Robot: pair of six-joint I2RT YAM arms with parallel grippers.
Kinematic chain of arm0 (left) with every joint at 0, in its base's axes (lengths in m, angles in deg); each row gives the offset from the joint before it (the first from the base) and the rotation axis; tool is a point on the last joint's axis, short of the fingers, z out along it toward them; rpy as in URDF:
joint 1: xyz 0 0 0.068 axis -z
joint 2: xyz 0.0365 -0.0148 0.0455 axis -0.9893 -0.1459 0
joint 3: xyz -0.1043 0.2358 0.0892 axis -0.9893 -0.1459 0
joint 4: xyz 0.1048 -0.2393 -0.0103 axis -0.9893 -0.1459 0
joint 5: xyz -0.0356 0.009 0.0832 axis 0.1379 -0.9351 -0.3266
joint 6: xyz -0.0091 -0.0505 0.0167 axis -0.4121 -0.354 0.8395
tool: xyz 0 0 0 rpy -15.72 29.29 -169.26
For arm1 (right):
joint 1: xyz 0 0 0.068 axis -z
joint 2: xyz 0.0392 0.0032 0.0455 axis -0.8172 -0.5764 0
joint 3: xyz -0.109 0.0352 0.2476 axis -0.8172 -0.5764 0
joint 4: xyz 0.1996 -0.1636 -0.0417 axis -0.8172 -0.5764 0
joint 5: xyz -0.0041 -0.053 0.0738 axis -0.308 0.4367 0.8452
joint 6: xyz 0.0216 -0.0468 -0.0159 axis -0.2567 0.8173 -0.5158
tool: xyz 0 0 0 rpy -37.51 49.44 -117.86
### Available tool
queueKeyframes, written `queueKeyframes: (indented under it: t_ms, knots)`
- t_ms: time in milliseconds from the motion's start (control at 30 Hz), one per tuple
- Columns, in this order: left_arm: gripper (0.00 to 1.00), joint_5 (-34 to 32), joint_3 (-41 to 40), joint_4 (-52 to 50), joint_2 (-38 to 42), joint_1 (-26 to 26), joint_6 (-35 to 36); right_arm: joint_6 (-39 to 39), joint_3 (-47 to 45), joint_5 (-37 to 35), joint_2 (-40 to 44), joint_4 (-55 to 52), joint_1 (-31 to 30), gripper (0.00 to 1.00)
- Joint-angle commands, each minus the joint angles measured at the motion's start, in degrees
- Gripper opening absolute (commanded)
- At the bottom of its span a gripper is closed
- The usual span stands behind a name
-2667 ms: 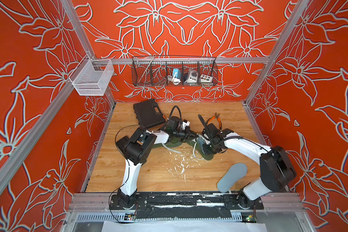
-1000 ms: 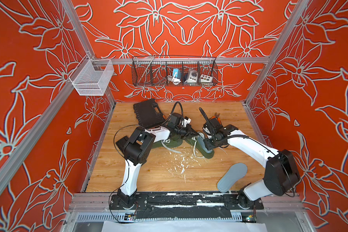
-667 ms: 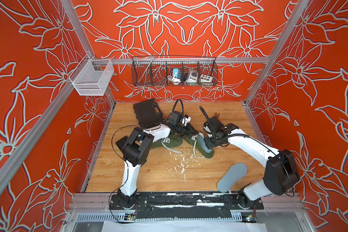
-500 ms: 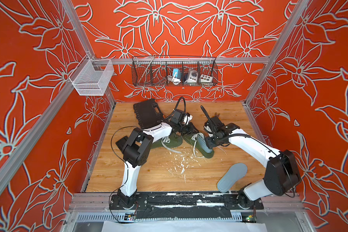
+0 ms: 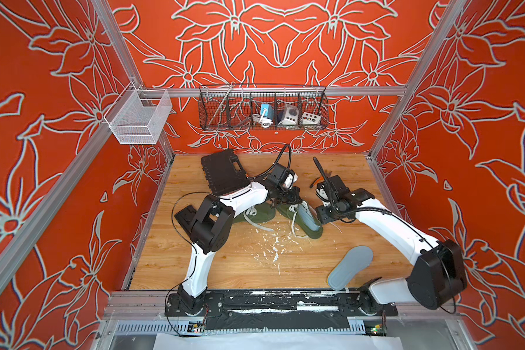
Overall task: Insert the insole into the shoe
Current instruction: Insert the insole into the shoe, then adjust the shoe at the center of the board.
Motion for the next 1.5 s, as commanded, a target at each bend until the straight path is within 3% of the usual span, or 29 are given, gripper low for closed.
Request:
queueKeyframes:
  t_ms: [0, 133, 267, 467, 567, 1067, 1467]
  knots:
    - [0.04, -2.95, 1.20, -4.15, -2.20, 0.83, 2.47, 0.70, -1.03, 0.54, 0.77, -0.29, 0.64, 0.62]
    - [0.05, -4.83, 2.97, -5.82, -4.49, 2.28, 3.25, 0.81, -0.80, 0.92, 0.09, 0.21, 1.04, 0.62]
    - [0.09, -1.93, 2.27, -3.63, -6.92, 2.78, 2.30, 0.97, -0.45, 1.17, -0.85, 0.57, 1.17, 0.62]
    - [0.26, 1.22, 1.77, -1.56, -8.23, 3.19, 2.16, 1.37, -0.75, 1.92, -1.96, 1.23, 1.52, 0.64]
    - [0.30, 1.62, 2.49, -2.63, -8.41, 3.14, 2.89, 1.27, -1.11, 2.16, -2.35, 1.35, 1.61, 0.64]
    - [0.38, -0.75, -1.65, -6.24, 3.62, 1.79, 4.54, 7.27, -2.71, 3.78, -4.93, 6.35, 1.52, 0.64]
    - [0.40, 0.06, -10.52, -6.07, 14.87, -5.44, 5.88, 7.94, 0.04, 7.97, -13.01, 11.37, 1.42, 0.63]
